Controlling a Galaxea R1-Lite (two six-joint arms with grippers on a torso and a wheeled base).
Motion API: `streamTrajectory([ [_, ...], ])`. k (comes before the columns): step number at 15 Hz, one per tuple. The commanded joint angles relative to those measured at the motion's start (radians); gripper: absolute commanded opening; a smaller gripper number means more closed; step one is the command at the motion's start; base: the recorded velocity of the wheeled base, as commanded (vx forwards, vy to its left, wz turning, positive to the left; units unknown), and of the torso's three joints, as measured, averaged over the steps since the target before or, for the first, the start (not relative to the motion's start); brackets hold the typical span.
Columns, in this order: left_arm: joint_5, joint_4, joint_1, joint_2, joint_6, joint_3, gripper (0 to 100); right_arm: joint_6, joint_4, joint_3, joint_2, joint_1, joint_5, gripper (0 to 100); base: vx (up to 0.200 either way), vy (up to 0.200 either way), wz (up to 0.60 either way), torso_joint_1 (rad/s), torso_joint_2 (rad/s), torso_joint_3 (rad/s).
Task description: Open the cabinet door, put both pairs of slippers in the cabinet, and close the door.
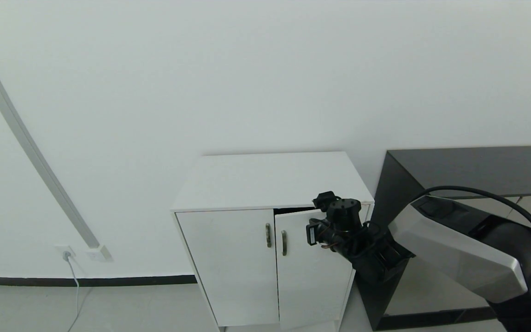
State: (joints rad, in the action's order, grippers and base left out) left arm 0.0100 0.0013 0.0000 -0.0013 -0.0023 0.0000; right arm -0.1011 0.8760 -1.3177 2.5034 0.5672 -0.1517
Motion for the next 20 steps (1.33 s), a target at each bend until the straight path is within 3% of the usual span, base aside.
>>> streamTrajectory([
  [1, 0.001, 0.0, 0.0, 0.001, -0.001, 0.0, 0, 0.0, 0.0, -0.003, 0.0, -0.003, 0.0, 0, 0.0, 0.0, 0.0, 0.0, 0.0, 0.0],
  [20, 0.001, 0.0, -0.002, 0.001, -0.001, 0.0, 0, 0.0, -0.029, -0.069, 0.02, -0.013, -0.002, 0, 0.0, 0.0, 0.0, 0.0, 0.0, 0.0],
])
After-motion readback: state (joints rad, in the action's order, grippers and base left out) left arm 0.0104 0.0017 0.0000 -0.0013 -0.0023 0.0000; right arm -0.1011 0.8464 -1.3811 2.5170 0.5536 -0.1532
